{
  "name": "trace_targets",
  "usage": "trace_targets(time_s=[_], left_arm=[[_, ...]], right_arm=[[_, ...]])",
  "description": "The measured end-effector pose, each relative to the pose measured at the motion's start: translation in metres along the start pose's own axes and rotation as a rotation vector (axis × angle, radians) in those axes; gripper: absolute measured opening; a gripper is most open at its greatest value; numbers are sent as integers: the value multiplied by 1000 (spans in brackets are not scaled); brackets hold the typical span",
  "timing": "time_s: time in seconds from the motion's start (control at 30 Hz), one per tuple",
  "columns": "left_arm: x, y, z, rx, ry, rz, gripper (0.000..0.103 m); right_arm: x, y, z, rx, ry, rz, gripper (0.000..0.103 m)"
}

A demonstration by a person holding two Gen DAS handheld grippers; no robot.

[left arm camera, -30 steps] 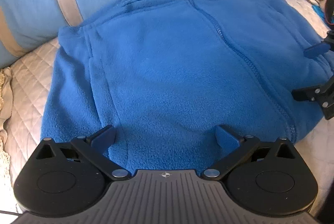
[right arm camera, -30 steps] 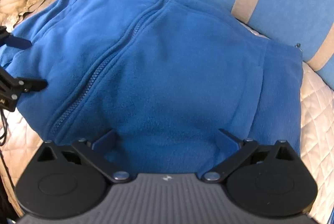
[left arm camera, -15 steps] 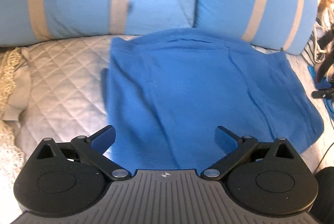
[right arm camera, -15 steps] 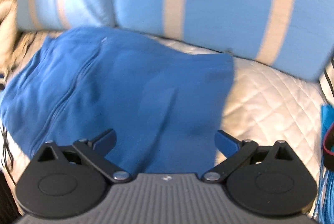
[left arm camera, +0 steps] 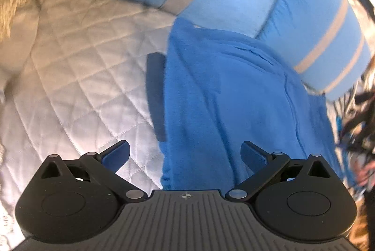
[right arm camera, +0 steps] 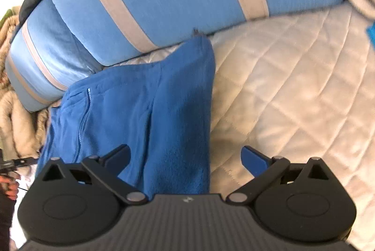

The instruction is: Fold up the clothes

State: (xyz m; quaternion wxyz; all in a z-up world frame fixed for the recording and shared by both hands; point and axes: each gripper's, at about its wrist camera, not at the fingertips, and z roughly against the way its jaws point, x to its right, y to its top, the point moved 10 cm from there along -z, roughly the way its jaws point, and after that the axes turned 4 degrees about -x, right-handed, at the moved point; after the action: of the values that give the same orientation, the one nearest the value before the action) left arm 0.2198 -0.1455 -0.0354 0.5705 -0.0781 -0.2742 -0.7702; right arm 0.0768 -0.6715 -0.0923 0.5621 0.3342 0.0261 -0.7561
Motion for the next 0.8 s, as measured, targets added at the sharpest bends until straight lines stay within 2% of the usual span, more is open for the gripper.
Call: trace_targets(time_s=[0.13, 0.3, 0.53, 0.63, 0.8], left_arm=[[-20, -2, -18, -24, -78, 83, 103], [-29, 2, -23, 24, -200, 130, 103], [-15, 8, -34, -3, -446, 214, 103], [-3, 10, -44, -2, -454, 176, 103], [0, 17, -48, -1, -492, 218, 101]], right_arm=[[11, -6, -20, -28, 51, -72, 103], [20, -9, -34, -10, 131, -133, 103], [12, -2, -42, -1, 269, -167, 102], [1, 0, -50, -22, 330, -164, 102], [-12, 3, -66, -12, 403, -174, 100]])
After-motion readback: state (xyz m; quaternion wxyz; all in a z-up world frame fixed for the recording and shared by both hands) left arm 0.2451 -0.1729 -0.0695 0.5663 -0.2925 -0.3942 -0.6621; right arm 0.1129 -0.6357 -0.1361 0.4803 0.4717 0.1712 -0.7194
